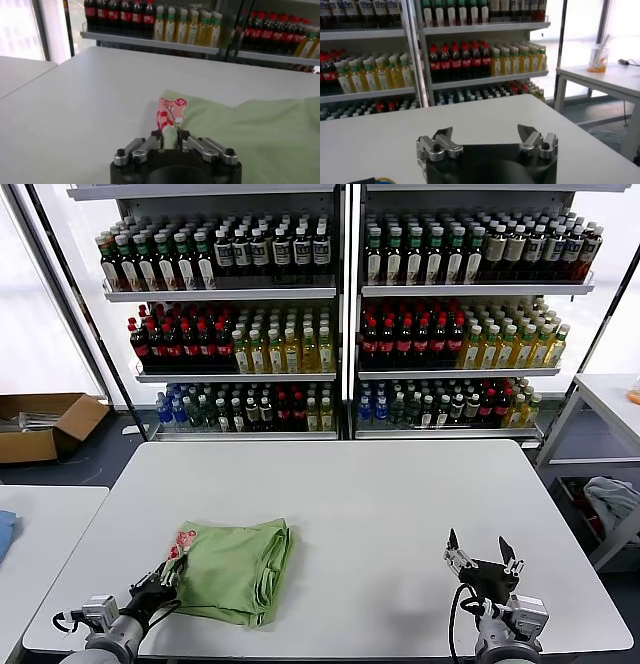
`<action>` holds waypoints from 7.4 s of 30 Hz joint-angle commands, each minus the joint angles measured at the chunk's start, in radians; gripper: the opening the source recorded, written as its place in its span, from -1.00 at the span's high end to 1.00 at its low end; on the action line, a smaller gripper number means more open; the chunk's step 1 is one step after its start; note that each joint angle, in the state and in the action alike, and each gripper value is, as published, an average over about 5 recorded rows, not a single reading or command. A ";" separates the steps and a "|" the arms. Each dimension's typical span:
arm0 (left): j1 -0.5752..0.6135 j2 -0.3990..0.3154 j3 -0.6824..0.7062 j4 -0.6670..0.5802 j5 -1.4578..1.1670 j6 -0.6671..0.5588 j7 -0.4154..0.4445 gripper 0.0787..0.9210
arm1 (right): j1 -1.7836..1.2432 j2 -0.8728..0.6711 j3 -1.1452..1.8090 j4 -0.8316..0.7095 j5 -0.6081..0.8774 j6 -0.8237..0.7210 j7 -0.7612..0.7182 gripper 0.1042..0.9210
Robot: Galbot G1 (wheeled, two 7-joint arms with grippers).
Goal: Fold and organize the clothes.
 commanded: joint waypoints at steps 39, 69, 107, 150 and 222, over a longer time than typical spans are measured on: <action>-0.033 0.189 -0.154 -0.136 -0.083 -0.043 -0.048 0.95 | 0.070 0.014 -0.036 -0.080 0.008 -0.006 0.004 -0.76; -0.274 -0.127 0.508 -0.232 0.058 0.082 -0.088 0.90 | -0.018 0.086 -0.016 -0.061 -0.109 -0.016 -0.019 -0.76; -0.090 -0.048 0.085 -0.333 0.010 0.122 -0.261 -0.77 | 0.587 0.027 -0.548 -0.383 0.665 -0.173 0.135 -0.76; -0.053 -0.078 0.097 -0.356 -0.034 0.140 -0.270 -0.77 | 0.471 0.054 -0.486 -0.363 0.524 -0.172 0.205 -0.11; -0.019 -0.129 0.125 -0.390 -0.007 0.128 -0.259 -0.77 | 0.361 0.051 -0.487 -0.338 0.138 -0.170 0.155 -0.76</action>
